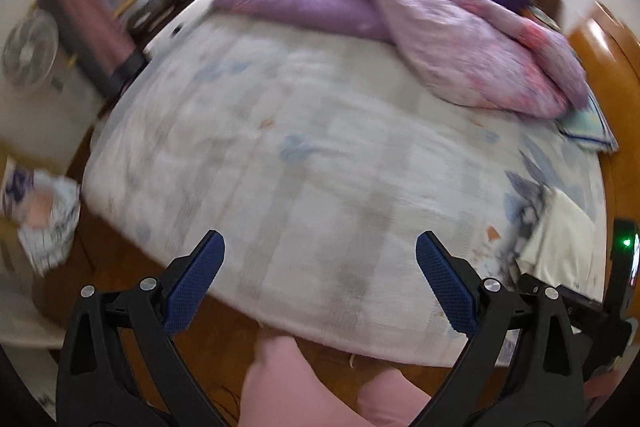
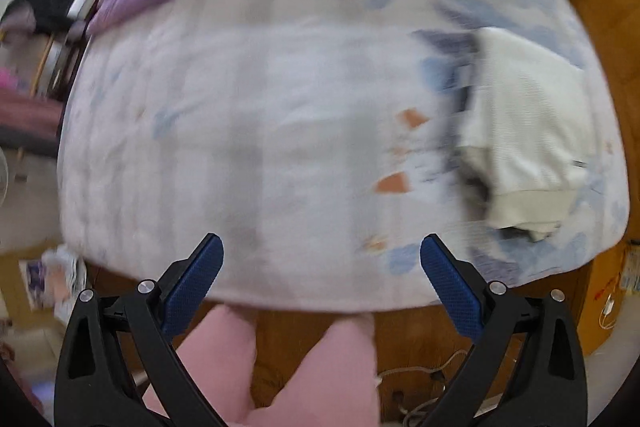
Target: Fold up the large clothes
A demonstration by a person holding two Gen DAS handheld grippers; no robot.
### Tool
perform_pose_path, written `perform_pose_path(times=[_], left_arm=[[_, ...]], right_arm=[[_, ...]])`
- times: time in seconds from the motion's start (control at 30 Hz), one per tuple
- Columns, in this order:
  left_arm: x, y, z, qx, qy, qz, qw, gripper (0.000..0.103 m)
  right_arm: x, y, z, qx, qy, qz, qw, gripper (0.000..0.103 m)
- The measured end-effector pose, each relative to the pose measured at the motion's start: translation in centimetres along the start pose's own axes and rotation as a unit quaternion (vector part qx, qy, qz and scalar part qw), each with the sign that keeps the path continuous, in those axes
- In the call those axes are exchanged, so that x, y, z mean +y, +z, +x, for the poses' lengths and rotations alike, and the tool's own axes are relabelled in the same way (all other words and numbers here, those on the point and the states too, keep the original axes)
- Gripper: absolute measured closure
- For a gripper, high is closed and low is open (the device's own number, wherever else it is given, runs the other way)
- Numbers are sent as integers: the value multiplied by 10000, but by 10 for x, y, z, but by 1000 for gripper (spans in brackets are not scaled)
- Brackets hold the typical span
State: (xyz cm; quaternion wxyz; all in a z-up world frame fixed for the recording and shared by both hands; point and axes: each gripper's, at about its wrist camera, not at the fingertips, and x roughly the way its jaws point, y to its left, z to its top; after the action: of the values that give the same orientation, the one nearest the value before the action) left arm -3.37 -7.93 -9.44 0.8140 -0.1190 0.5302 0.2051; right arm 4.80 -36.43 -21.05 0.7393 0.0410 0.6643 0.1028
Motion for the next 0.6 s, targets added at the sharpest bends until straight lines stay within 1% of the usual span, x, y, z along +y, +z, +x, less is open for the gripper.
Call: perform_pose_path(times=[0.03, 0.07, 0.1, 0.13, 0.2, 0.23, 0.27, 0.3, 0.33, 0.37, 0.4, 0.43, 0.47, 0.5, 0.53, 0.57, 0.6], left_arm=[[16, 3, 5, 14, 31, -78, 10000, 6], [38, 9, 12, 29, 79, -161, 9998, 6], [52, 13, 17, 52, 107, -201, 9997, 6], [74, 21, 27, 87, 100, -253, 9996, 6], [114, 38, 49, 123, -14, -185, 9998, 6], [129, 47, 60, 143, -49, -22, 9999, 6], [137, 57, 70, 159, -93, 193, 9996, 6], [143, 71, 82, 207, -92, 552, 9982, 7], [141, 80, 86, 196, -112, 858, 9961, 7], [135, 92, 84, 72, -227, 1289, 9914, 7], [126, 98, 80, -20, -311, 1549, 9874, 7], [113, 108, 72, -119, -564, 1889, 9803, 7], [99, 114, 63, -198, -951, 2166, 9714, 7], [81, 117, 52, -322, -1334, 2426, 9604, 7], [65, 116, 44, -448, -1602, 2656, 9496, 6], [49, 114, 37, -531, -1789, 2859, 9399, 6], [35, 111, 31, -567, -1920, 3017, 9321, 6]], right_arm=[[29, 2, 6, 26, 8, -119, 9999, 8], [47, 3, 10, 33, 8, -224, 9997, 8], [71, 5, 16, 72, -14, -374, 9993, 8], [105, 7, 24, 113, -23, -552, 9984, 8], [148, 13, 36, 102, 117, -697, 9974, 8], [178, 16, 44, 92, 298, -704, 9970, 8], [189, 19, 50, 41, 399, -665, 9970, 8], [205, 21, 52, -114, 367, -540, 9978, 8], [210, 23, 51, -163, 267, -412, 9987, 8], [215, 22, 45, -202, 182, -91, 9996, 8], [213, 18, 35, -289, 220, 261, 9990, 8], [210, 16, 26, -378, 197, 471, 9980, 8], [199, 9, 5, -633, -7, 896, 9940, 8], [190, 4, -12, -873, -177, 1194, 9888, 8], [182, -3, -30, -1170, -310, 1456, 9819, 8], [171, -12, -52, -1568, -500, 1720, 9713, 8], [163, -20, -68, -1832, -699, 1887, 9623, 8]])
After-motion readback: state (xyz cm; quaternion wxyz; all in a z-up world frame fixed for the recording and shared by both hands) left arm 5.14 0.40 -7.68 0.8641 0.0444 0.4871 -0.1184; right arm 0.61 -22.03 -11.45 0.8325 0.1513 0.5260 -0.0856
